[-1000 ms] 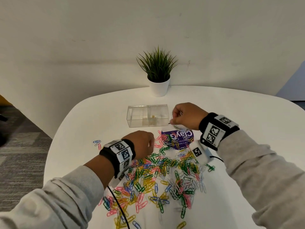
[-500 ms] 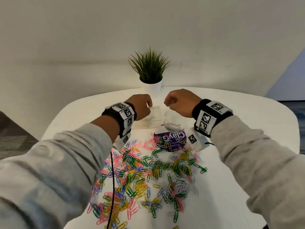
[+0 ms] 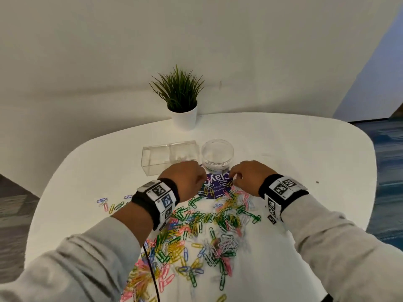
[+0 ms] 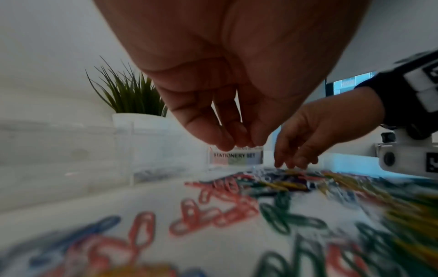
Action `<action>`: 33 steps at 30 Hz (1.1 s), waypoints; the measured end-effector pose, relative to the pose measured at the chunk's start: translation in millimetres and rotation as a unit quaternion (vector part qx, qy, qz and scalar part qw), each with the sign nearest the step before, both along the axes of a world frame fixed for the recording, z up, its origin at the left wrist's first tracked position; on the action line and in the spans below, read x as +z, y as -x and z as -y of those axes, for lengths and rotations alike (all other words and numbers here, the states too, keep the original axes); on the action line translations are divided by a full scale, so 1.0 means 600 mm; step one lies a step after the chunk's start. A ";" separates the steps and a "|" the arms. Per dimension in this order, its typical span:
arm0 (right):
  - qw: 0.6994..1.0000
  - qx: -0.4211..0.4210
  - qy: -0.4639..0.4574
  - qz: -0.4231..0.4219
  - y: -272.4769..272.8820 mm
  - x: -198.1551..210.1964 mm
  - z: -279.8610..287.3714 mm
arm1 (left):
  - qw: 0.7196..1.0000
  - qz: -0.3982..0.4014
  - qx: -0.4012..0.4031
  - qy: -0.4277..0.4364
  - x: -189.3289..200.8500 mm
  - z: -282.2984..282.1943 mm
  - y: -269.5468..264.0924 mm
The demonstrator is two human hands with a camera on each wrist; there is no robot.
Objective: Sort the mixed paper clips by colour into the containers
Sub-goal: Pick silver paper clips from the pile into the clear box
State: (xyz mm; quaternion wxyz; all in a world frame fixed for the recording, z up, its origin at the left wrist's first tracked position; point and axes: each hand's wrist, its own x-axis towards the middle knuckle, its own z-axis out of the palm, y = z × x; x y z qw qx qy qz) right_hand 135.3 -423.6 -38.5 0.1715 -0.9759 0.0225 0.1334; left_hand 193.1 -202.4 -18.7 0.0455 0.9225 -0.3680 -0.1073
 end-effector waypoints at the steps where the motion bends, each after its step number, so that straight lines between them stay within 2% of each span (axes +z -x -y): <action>1: 1.000 -0.006 -0.002 0.002 0.000 -0.004 0.000 | 1.000 -0.009 0.003 -0.001 -0.009 0.002 0.003; 4: 1.000 -0.015 0.004 0.009 0.001 -0.014 0.007 | 0.999 -0.031 0.013 0.010 -0.022 0.008 0.007; 9: 0.999 -0.026 -0.012 0.019 0.003 -0.018 0.021 | 1.000 -0.018 0.012 -0.016 -0.033 0.014 -0.001; 17: 0.999 -0.032 -0.041 0.002 0.007 -0.026 0.014 | 0.999 -0.015 0.019 0.023 -0.046 0.008 -0.004; 22: 0.999 -0.030 -0.023 0.000 0.005 -0.033 0.015 | 1.000 -0.003 -0.002 -0.020 -0.051 0.017 -0.002; 26: 0.997 -0.074 -0.022 0.031 0.008 -0.029 0.016 | 0.999 0.017 0.011 -0.041 -0.052 0.027 -0.002; 33: 0.999 -0.050 -0.010 0.009 0.007 -0.034 0.015 | 1.000 0.004 0.005 -0.002 -0.064 0.021 -0.006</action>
